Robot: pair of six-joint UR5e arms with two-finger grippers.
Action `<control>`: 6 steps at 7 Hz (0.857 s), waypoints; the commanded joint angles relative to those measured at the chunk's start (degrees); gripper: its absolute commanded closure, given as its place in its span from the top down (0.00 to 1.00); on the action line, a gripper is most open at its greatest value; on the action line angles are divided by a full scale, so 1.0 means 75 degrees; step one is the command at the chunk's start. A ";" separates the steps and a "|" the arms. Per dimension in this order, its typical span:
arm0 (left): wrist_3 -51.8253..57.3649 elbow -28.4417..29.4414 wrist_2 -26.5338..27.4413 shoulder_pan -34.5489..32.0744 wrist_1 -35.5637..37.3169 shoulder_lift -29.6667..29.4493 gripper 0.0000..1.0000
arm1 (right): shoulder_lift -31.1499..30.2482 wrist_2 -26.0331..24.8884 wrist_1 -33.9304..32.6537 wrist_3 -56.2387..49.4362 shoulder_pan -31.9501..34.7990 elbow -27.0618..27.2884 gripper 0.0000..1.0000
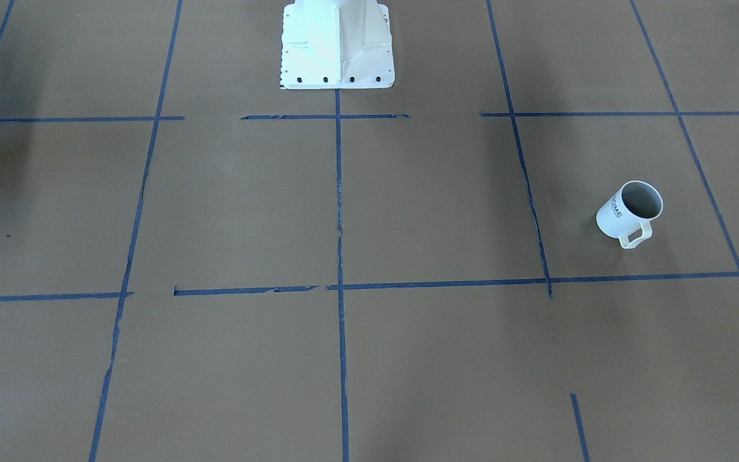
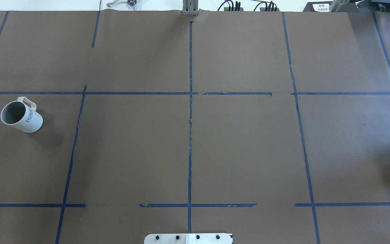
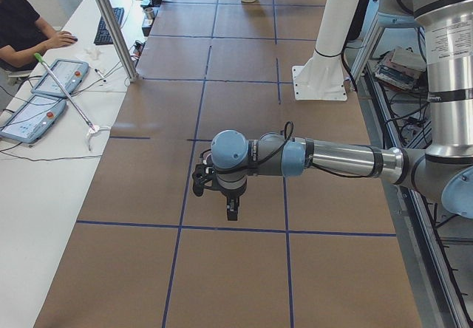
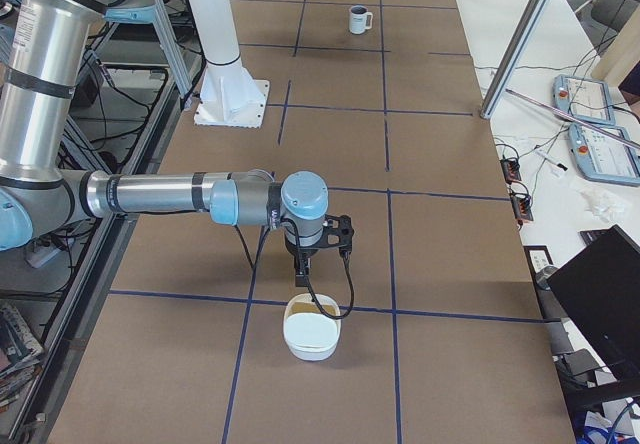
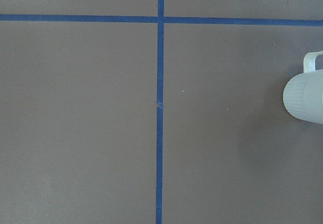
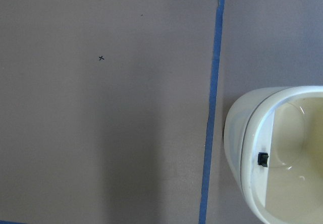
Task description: Left arm hands cup to right arm to dump lemon
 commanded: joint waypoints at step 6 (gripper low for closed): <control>-0.1034 -0.0015 -0.0002 0.1054 -0.0970 -0.0359 1.00 | -0.0040 0.0070 0.0575 0.0016 -0.0004 -0.0046 1.00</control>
